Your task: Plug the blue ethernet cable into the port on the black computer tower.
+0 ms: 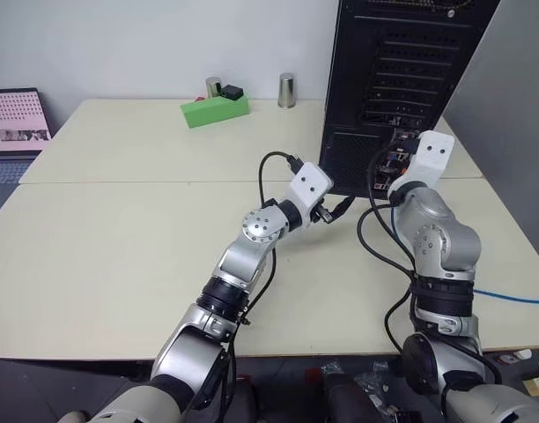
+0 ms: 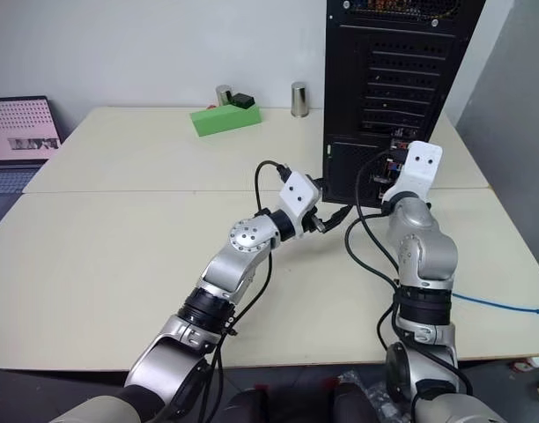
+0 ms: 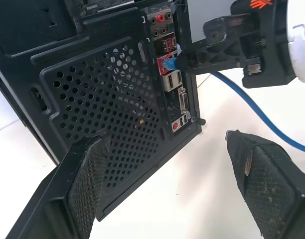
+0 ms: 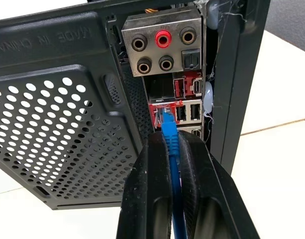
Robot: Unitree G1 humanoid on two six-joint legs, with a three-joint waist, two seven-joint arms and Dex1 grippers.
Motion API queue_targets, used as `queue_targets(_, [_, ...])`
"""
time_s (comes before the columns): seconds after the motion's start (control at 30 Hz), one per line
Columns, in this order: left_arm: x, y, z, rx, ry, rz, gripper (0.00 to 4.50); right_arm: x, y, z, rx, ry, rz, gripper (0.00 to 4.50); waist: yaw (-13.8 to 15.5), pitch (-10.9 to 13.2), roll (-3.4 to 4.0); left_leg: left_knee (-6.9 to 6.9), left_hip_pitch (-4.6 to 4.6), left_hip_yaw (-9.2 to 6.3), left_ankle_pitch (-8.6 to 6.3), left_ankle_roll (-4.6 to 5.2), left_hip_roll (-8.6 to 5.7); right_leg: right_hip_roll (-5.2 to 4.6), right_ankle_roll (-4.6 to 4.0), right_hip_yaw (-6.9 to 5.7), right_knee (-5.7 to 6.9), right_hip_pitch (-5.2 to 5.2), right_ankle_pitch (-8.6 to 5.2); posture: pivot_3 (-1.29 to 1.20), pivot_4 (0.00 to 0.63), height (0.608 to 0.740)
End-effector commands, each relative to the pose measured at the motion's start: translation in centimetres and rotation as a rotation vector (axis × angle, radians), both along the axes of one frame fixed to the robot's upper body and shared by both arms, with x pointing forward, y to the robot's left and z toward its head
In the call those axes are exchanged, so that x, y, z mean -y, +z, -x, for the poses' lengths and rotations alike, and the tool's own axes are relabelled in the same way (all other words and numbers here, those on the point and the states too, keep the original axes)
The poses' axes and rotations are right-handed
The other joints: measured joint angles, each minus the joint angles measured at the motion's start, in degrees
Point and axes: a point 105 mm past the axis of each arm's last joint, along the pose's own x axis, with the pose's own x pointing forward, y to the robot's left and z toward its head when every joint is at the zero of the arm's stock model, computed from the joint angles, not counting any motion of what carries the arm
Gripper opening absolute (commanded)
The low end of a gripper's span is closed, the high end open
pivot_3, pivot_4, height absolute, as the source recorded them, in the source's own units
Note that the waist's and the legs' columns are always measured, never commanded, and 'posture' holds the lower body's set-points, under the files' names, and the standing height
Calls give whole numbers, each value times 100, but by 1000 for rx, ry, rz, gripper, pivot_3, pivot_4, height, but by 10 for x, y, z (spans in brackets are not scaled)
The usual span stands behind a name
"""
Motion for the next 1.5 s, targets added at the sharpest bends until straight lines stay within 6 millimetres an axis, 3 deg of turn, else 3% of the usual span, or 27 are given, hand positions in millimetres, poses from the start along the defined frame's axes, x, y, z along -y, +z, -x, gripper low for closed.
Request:
queue_targets(0.03, [1,13,2,49,-5,31,3935,-2,42,-1,145,0,-4,0,-2,0,0,0,0,0,0,0,0,0,0,0,0,0,0,0,150,740])
queue_targets(0.67, [1,16,4,17,-22,86,3935,0,36,0,158,35,-30,0,-15,0,0,1,-1,4,0,0,0,0,7,7,0,-3,4,0,150,740])
queue_targets(0.73, [0,19,5,3,-38,118,3949,1,30,3,145,38,-25,684,-17,0,0,1,-1,5,0,0,0,1,7,8,0,-4,4,0,150,740])
queue_targets(0.8, [-1,20,4,-5,-45,123,3949,2,25,5,136,43,-24,959,-4,0,0,1,-4,4,0,0,0,1,7,6,0,-5,4,0,150,740])
queue_targets(0.83, [-2,19,4,-2,-48,113,3949,3,24,7,135,48,-24,1345,2,0,0,-1,-6,2,0,0,0,1,6,3,-2,-6,4,0,150,740])
queue_targets(1.1, [-13,8,-2,6,-27,24,3949,5,12,30,124,115,67,2840,47,0,0,0,-43,-2,0,-1,-1,-2,6,-4,-13,-30,3,0,150,740])
queue_targets(1.23, [-26,17,-7,6,-43,47,4490,14,15,52,153,205,175,3662,72,0,0,2,-42,-5,0,-1,-2,-2,6,-8,-10,-28,3,0,150,740])
queue_targets(1.33, [-36,21,-12,-23,-59,34,4500,28,20,68,174,254,214,4341,82,0,0,2,-43,-6,0,0,-2,-1,7,-10,-12,-29,3,0,150,740])
queue_targets(1.5, [-47,15,-14,-87,-134,-79,4500,30,29,94,218,427,257,4493,92,0,0,2,-41,-8,0,0,-3,0,8,-14,-14,-25,2,0,150,740])
